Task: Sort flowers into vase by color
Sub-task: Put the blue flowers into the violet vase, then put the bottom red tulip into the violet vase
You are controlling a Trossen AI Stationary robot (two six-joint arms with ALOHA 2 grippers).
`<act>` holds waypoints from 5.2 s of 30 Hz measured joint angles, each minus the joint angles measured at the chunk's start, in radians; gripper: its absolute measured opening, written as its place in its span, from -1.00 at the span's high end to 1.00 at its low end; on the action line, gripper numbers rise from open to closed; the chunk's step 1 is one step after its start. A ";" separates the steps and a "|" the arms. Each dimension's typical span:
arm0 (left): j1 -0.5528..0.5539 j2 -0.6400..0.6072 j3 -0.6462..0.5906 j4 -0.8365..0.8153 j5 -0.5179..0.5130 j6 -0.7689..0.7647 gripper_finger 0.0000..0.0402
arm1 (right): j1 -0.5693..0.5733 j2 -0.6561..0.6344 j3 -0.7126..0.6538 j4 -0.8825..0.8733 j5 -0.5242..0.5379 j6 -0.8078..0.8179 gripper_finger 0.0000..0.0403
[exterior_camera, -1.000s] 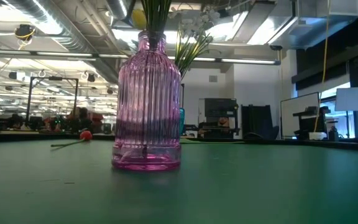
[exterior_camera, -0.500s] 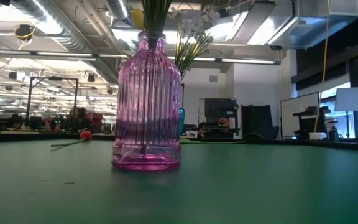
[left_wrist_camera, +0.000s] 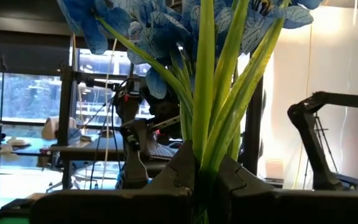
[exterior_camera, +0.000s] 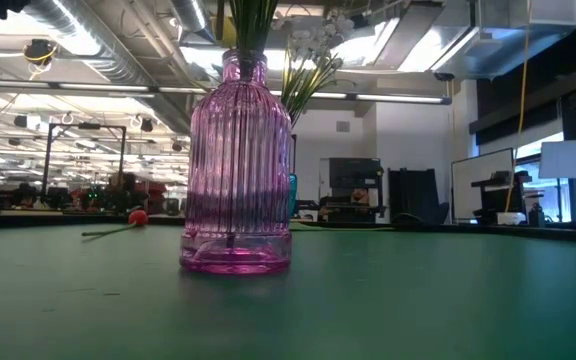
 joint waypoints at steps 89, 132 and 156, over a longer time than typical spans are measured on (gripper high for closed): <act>0.182 0.184 0.031 -0.251 0.137 -0.216 0.12 | -0.125 -0.014 0.000 -0.249 -0.135 0.286 -0.41; 0.120 -0.322 0.032 -0.884 0.224 -0.536 0.08 | -0.203 0.193 -0.310 -0.909 -0.796 1.018 0.30; 0.035 -0.364 0.031 -0.947 0.123 -0.606 0.09 | -0.039 0.184 -0.508 -0.642 -0.759 1.244 0.93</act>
